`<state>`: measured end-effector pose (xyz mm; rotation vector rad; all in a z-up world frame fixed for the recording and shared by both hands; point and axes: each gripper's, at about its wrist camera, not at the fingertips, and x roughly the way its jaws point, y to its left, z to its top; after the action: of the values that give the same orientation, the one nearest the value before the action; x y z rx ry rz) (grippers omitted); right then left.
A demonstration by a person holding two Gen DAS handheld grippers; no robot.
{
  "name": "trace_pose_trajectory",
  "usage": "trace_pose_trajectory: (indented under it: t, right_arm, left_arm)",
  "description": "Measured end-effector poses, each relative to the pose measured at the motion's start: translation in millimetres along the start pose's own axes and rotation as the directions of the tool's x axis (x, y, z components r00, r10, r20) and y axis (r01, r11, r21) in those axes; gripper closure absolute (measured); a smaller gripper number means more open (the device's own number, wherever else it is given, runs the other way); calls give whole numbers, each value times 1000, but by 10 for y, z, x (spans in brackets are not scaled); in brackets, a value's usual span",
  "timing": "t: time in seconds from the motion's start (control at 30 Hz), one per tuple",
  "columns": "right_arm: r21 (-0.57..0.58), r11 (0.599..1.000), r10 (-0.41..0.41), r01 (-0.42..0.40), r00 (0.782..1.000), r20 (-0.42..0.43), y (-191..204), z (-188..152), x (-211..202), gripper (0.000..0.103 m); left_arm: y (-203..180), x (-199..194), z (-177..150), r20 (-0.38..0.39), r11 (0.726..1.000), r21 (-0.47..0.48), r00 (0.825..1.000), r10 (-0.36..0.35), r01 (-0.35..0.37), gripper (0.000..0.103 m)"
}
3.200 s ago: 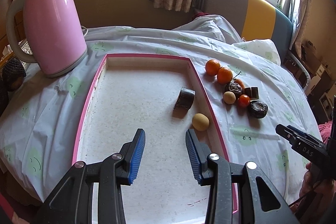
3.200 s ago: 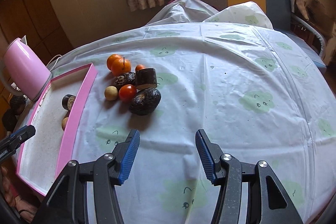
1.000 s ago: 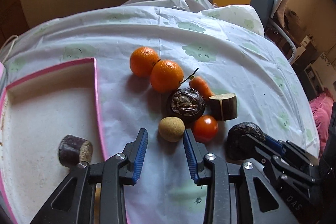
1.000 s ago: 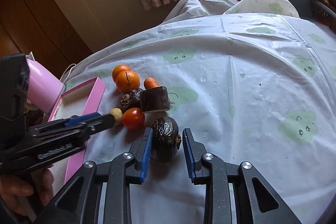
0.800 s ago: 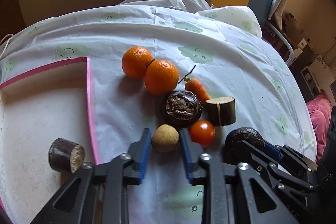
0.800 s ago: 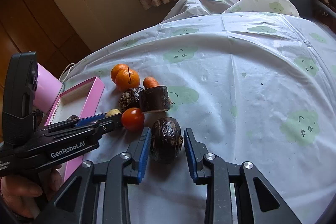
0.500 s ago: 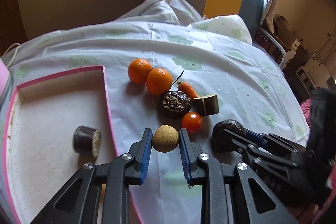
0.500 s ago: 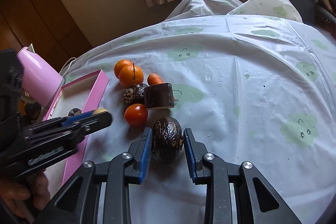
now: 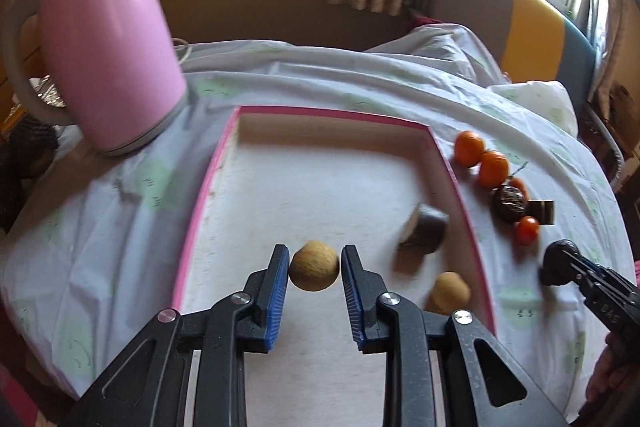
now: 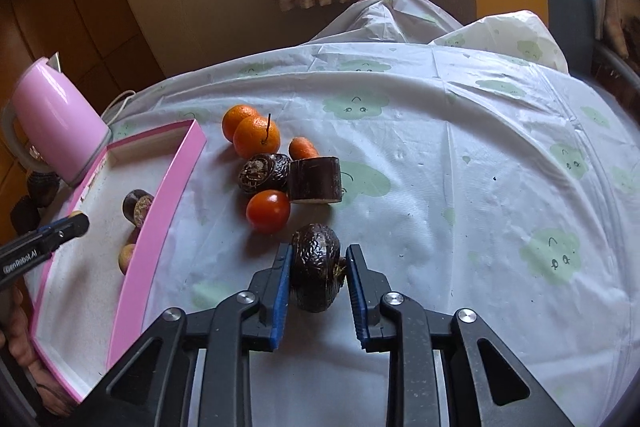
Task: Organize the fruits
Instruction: 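Lower the tan ball into the tray and open the left tool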
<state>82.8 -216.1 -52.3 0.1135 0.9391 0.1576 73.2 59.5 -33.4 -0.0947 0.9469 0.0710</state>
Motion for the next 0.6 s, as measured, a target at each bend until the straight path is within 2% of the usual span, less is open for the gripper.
trace_pose_trajectory:
  t: [0.1, 0.33, 0.6]
  right_arm:
    - [-12, 1000, -16, 15, 1000, -5, 30, -4, -12, 76]
    - [-37, 999, -36, 35, 999, -14, 104, -50, -60, 76]
    - [-47, 999, -7, 7, 1000, -1, 219, -139, -201, 76]
  left_arm:
    - [74, -45, -69, 8, 1000, -16, 1000, 1, -1, 66]
    - [49, -169, -199, 23, 999, -15, 999, -36, 36, 66]
    - [3, -352, -287, 51, 998, 7, 997, -58, 58, 66]
